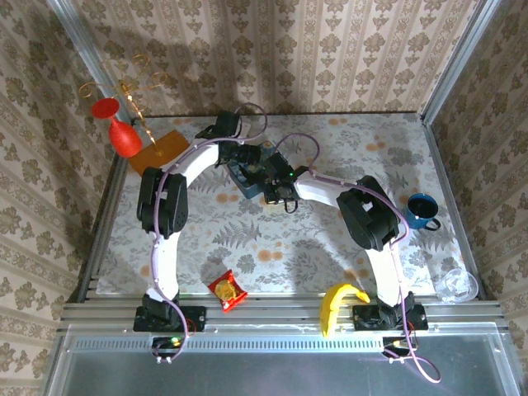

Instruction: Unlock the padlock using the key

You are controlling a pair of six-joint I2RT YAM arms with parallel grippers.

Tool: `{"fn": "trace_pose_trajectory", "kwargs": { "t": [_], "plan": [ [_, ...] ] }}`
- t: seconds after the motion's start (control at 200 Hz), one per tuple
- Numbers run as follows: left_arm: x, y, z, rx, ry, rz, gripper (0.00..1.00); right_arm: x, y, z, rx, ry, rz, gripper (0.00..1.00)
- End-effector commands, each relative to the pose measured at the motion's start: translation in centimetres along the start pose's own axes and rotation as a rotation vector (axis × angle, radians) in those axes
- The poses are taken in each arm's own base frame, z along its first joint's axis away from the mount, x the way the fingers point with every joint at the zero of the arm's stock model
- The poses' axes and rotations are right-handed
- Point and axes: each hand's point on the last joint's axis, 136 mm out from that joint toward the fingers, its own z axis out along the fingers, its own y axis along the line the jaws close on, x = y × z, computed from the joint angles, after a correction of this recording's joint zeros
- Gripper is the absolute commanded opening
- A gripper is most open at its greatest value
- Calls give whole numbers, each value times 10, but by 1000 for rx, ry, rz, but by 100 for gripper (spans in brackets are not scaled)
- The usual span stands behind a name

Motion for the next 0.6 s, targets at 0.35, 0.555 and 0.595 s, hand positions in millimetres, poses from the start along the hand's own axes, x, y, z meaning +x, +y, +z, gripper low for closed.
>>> {"fn": "trace_pose_trajectory", "kwargs": {
  "t": [0.35, 0.555, 0.595],
  "plan": [
    [46, -43, 30, 83, 162, 232, 64, 26, -27, -16, 68, -8, 80, 12],
    [53, -68, 31, 109, 161, 324, 65, 42, -37, -33, 103, -16, 117, 0],
    [52, -72, 30, 117, 151, 330, 65, 47, -38, -38, 107, -16, 127, 0]
  ]
}}
